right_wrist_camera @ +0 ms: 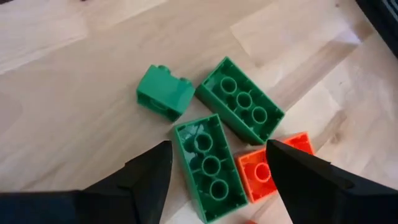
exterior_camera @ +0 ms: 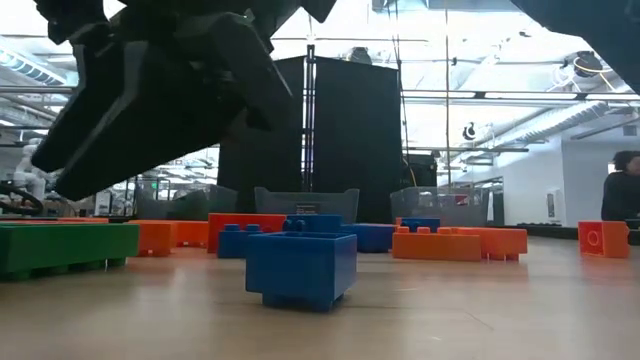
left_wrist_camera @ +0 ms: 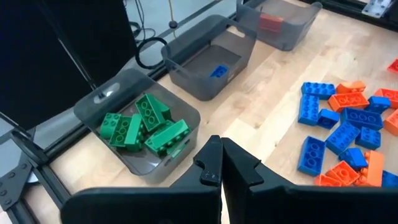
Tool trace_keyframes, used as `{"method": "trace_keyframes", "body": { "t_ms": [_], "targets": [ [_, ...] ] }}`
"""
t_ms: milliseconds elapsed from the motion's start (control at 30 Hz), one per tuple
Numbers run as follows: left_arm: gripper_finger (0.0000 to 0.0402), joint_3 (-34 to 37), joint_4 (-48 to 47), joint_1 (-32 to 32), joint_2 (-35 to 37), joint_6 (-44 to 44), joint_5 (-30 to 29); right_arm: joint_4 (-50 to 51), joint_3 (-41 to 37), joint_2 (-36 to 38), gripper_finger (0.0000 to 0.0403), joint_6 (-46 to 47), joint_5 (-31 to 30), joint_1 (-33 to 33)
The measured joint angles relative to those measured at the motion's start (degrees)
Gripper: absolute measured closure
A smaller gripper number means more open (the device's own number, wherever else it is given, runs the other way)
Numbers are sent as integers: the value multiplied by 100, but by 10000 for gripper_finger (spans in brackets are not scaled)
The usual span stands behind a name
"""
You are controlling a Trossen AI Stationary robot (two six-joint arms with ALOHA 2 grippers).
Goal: Sort blocks
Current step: Put the green game piece into the left black bin
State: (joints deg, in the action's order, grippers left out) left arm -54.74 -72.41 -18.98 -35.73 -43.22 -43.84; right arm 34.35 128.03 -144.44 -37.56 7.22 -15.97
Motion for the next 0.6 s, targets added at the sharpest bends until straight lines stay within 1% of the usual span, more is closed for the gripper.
{"method": "trace_keyframes", "body": {
  "t_ms": [367,433,600],
  "targets": [
    [402,4,1,0,1,-2,13,-37,-7,-242,151,-129,61,0],
    [402,4,1,0,1,-2,12,-173,4,-302,151,-110,60,0],
    [402,4,-2,0,1,-4,12,-149,-4,-381,151,-40,62,2]
  ]
}}
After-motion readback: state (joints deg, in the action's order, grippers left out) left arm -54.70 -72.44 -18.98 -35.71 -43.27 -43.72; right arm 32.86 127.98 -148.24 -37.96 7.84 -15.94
